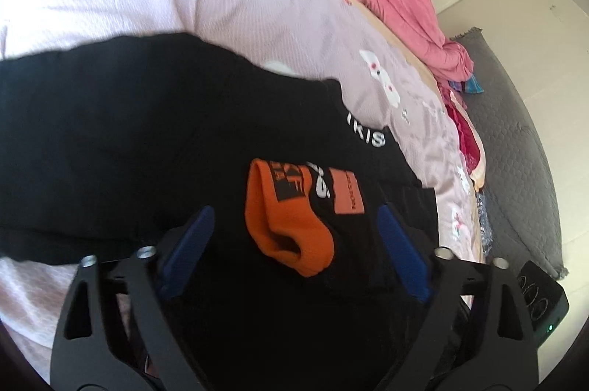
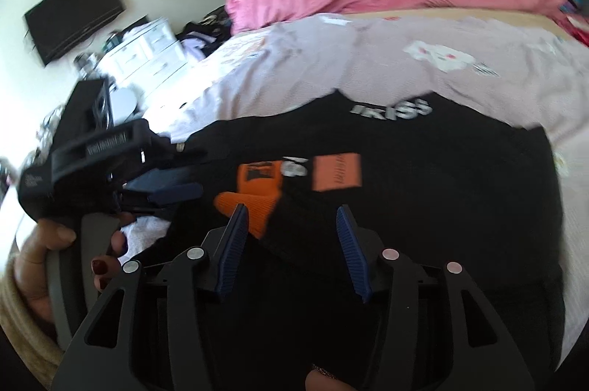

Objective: Fold small clothes
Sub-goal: 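Grasp the placed orange cuff with the left gripper, flatten it, release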

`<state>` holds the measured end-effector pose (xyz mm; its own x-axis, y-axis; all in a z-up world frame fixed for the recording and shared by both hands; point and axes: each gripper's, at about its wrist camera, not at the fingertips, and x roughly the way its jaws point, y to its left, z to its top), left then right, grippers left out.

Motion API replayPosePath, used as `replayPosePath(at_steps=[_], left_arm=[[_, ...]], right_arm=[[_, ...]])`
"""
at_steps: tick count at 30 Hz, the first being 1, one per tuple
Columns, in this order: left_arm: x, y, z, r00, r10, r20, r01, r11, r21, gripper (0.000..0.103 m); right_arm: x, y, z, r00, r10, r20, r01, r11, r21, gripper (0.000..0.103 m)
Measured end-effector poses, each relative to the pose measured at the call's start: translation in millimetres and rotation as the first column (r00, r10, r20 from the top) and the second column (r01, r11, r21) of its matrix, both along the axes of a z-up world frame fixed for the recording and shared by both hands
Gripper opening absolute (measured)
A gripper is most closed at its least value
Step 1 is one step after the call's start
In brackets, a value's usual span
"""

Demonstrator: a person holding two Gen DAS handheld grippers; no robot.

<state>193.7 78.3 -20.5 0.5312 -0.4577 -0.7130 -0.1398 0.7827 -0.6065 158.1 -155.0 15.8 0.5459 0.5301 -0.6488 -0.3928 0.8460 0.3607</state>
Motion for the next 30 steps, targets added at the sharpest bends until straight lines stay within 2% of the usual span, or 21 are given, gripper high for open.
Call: replayPosePath(at_steps=[1,2,6,8,9,10,12,15,18,20,23,27,30], left_arm=[[0.3,-3.1,-2.9,1.000,-0.005,-0.007,0.005,1.000,-0.002,0.068],[0.8,-7.0,-5.8,1.000,-0.010,-0.015,0.009,1.000,-0.006,0.066],[2.3,-16.0,-13.1,0.999,-0.009,-0.035,0.008,1.000,-0.017,0.066],[3.4,-22.0,-14.4,0.999,-0.006,-0.039,0.006,1.000,0.002,0.065],[4.0,-25.2,-14.1,0.999,-0.012,-0.035,0.012,1.000,0.017,0.047],[5.2,-28.4,-13.5,0.999,-0.019,-0.029,0.020,0.999,0.036,0.021],[6.9,-32.4,-13.5,0.999,-0.024,-0.022,0.026,0.997,0.070,0.011],[3.1,-31.1,-1.9,0.999,-0.030,0.029,0.028,0.997,0.076,0.004],[-3.9,-25.0,20.6,0.994,-0.021,0.103,0.009,0.993,0.116,0.004],[-7.3,-20.7,33.7,0.990,-0.019,0.138,-0.006,0.984,0.176,0.004],[-5.9,-17.6,34.8,0.991,-0.031,0.133,0.002,0.976,0.217,0.005],[-5.7,-11.0,28.6,0.994,-0.015,0.110,-0.013,0.967,0.254,0.018],[-12.3,-0.9,32.6,0.992,0.018,0.122,-0.051,0.962,0.269,0.020]], right_arm=[[0.2,-8.2,-0.3,1.000,-0.020,-0.007,0.020,1.000,0.006,0.049],[-0.1,-17.4,0.1,0.999,-0.045,-0.012,0.045,0.999,0.009,0.049],[-2.2,-55.5,1.8,0.989,-0.145,-0.024,0.146,0.989,0.008,0.051],[-3.7,-68.3,1.3,0.984,-0.177,-0.029,0.177,0.984,0.004,0.051],[-4.5,-74.1,0.8,0.981,-0.193,-0.031,0.193,0.981,0.000,0.051],[-5.4,-81.6,0.0,0.977,-0.213,-0.034,0.213,0.977,-0.005,0.051],[-6.3,-90.8,-1.3,0.971,-0.235,-0.039,0.235,0.972,-0.008,0.051],[-9.1,-103.4,-2.6,0.963,-0.267,-0.039,0.267,0.964,-0.019,0.051],[-10.3,-111.0,-3.9,0.957,-0.289,-0.030,0.288,0.957,-0.038,0.051],[-10.1,-115.2,-5.2,0.953,-0.302,-0.024,0.300,0.953,-0.052,0.051],[-6.4,-117.8,-7.7,0.947,-0.319,-0.031,0.316,0.947,-0.063,0.051],[-2.5,-117.5,-7.6,0.942,-0.335,-0.032,0.332,0.940,-0.074,0.051],[1.9,-112.6,-8.4,0.943,-0.329,-0.040,0.325,0.942,-0.079,0.051]])
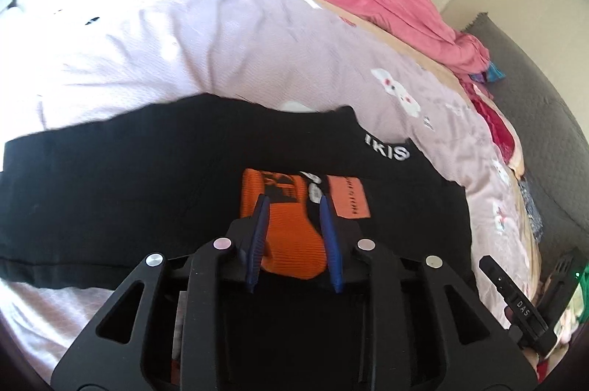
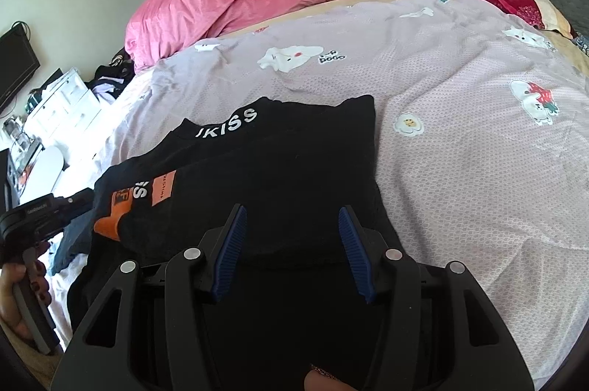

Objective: Fold small clothes
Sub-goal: 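Grasp the placed orange cuff with the left gripper, flatten it, release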

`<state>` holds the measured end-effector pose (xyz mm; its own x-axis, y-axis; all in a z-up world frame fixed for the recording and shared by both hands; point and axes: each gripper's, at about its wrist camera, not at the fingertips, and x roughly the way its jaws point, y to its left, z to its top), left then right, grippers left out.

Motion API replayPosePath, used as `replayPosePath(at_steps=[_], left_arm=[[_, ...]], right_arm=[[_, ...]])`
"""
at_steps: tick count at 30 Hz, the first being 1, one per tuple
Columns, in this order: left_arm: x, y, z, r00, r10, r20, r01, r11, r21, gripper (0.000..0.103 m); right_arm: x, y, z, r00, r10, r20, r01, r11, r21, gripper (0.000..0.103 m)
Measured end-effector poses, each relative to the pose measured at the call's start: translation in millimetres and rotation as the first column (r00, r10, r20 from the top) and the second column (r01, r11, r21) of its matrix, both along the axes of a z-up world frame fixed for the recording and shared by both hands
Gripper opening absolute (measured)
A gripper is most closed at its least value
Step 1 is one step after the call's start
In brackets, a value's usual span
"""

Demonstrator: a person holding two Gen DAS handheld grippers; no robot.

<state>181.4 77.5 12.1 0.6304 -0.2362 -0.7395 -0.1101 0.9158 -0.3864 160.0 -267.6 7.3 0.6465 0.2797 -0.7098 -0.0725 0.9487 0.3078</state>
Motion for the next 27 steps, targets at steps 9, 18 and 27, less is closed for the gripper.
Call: replayPosePath(at_steps=[9,18,27], left_arm=[[3.3,-40.8,-9.2,0.992,-0.121,-0.044,0.125,0.987,0.103,0.024],[5.3,-38.7,-50.4,0.985,-0.109,-0.133,0.123,0.987,0.104,0.035],[-11.3,-34.6,-28.4,0.989,-0.107,-0.104,0.116,0.989,0.090,0.059]], right_arm=[[15.4,28.2,-15.4,0.997,0.046,-0.058,-0.049,0.998,-0.050,0.051],[19.1,1.1,-40.0,0.984,-0.030,-0.178,0.027,0.999,-0.022,0.051],[5.5,9.5,-18.6,0.991,0.007,-0.131,-0.010,1.000,-0.019,0.065]])
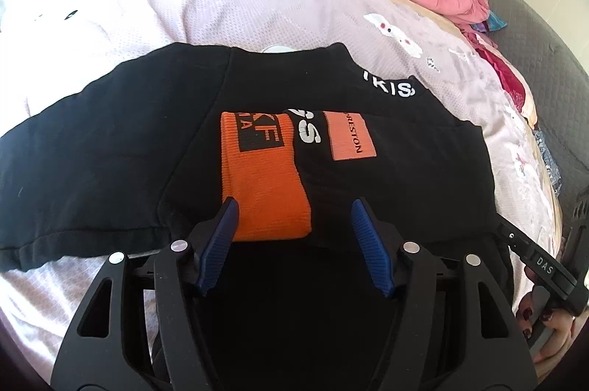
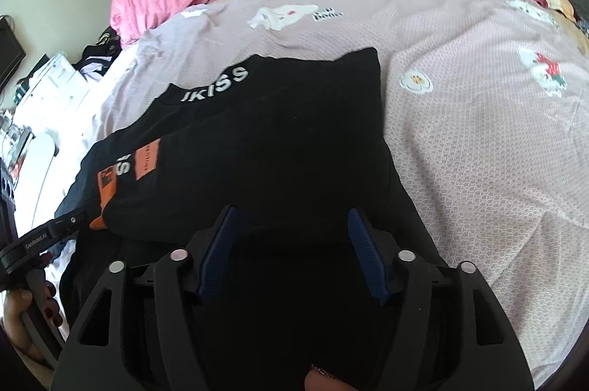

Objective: Fold small clothes
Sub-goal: 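Grasp the placed orange cuff with the left gripper, flatten it, release, then move the left gripper to the other sleeve's orange cuff and grasp it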

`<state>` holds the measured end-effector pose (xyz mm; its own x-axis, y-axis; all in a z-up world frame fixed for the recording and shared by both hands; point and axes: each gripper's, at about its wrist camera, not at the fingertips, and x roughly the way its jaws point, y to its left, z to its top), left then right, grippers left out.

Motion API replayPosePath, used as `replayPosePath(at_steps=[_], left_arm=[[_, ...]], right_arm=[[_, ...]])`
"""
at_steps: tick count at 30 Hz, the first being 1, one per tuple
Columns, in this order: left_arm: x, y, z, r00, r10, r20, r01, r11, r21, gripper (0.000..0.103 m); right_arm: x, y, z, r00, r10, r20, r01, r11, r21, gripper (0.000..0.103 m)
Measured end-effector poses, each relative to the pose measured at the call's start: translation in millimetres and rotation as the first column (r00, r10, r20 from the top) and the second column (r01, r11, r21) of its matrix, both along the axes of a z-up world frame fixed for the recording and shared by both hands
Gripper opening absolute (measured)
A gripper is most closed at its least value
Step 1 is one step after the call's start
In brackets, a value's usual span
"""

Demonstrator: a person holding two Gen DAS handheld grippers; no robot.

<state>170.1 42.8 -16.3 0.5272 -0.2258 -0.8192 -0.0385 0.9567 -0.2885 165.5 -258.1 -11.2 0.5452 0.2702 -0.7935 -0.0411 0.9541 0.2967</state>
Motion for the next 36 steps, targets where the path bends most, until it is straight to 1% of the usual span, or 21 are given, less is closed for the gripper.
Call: replayPosePath(at_steps=[2,3,5,7,9,12,16,26,31,36], left_arm=[[-3.8,1.0,4.3,1.000,0.004,0.011,-0.004,1.000,-0.001,0.064],[-6.5,1.8,7.4,1.000,0.008,0.021,-0.008,1.000,0.002,0.067],[-9.9,2.8,12.3,0.999,0.017,0.034,-0.017,1.000,0.009,0.073],[-14.6,5.8,18.2,0.998,0.036,0.050,-0.037,0.999,0.025,0.085],[-18.6,11.5,22.9,0.996,0.072,0.059,-0.074,0.997,0.038,0.094],[-26.5,23.1,28.4,0.991,0.116,0.067,-0.119,0.992,0.036,0.094],[-37.0,36.9,34.1,0.985,0.154,0.082,-0.158,0.986,0.044,0.094],[-58.2,68.8,41.0,0.968,0.230,0.100,-0.233,0.972,0.019,0.094],[-68.1,78.8,46.1,0.960,0.252,0.120,-0.258,0.965,0.040,0.094],[-76.9,91.5,48.5,0.951,0.280,0.130,-0.287,0.957,0.039,0.094]], right_arm=[[-3.2,1.7,5.4,1.000,0.006,0.017,-0.006,1.000,-0.002,0.071],[-5.2,2.3,8.6,1.000,0.008,0.026,-0.008,1.000,-0.001,0.076],[-6.8,4.0,12.7,0.999,0.010,0.035,-0.010,1.000,0.006,0.079],[-8.6,5.9,16.8,0.999,0.016,0.042,-0.017,1.000,0.016,0.087],[-11.0,8.7,21.2,0.998,0.019,0.059,-0.020,1.000,0.021,0.088],[-13.8,14.1,26.3,0.997,0.026,0.071,-0.028,0.999,0.022,0.095],[-16.1,26.7,33.1,0.994,0.049,0.093,-0.052,0.998,0.028,0.096],[-24.7,63.7,51.8,0.977,0.141,0.157,-0.147,0.989,0.022,0.098],[-28.3,82.4,59.1,0.966,0.182,0.181,-0.188,0.982,0.015,0.098],[-31.4,99.6,64.2,0.956,0.216,0.196,-0.223,0.975,0.010,0.098]])
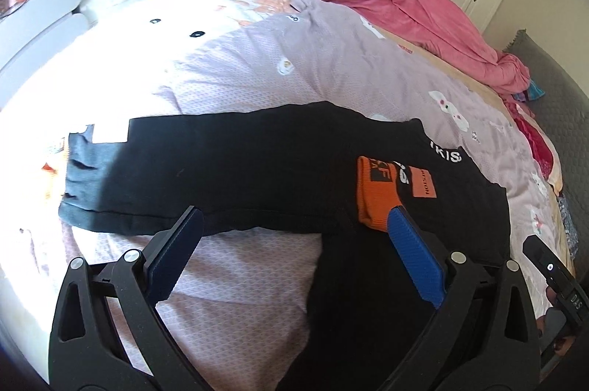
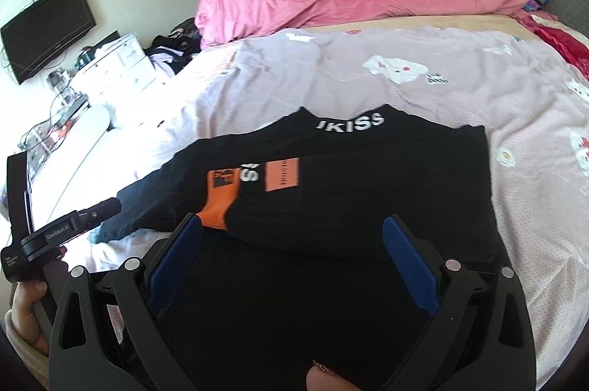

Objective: Fold small clothes
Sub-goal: 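Move the left gripper to the other sleeve's orange cuff and grasp it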

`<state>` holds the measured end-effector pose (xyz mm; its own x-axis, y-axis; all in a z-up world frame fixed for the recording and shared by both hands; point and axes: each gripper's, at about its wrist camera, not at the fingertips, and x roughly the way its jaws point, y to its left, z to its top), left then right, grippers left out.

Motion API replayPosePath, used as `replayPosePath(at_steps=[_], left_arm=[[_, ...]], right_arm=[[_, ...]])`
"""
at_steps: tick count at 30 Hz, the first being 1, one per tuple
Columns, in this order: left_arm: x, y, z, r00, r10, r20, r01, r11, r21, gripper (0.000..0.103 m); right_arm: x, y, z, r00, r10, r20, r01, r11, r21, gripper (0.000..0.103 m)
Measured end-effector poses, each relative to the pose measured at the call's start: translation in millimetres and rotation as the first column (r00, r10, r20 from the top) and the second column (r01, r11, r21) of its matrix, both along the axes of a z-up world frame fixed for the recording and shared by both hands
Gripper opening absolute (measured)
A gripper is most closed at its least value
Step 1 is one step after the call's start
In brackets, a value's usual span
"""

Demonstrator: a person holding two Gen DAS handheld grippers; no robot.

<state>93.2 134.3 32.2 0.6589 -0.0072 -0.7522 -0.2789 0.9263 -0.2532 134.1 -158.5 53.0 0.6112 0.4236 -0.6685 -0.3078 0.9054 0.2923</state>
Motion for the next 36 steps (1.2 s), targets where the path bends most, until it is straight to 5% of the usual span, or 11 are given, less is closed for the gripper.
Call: replayPosePath(at_steps=[14,36], left_arm=[[-31.2,48.2,-3.1,0.992,0.124,0.001,-0.124,0.992,-0.011,0.094],[-75.2,131.4,-30.5,0.946,0.321,-0.039,-0.324,0.940,-0.103,0.094]], right_arm=[[-7.0,54.4,6.5,0.994,0.109,0.019,-0.109,0.994,-0.012,0.098],[-21.9,144.4,8.3,0.954,0.298,0.015,-0.298,0.954,-0.017,0.098]])
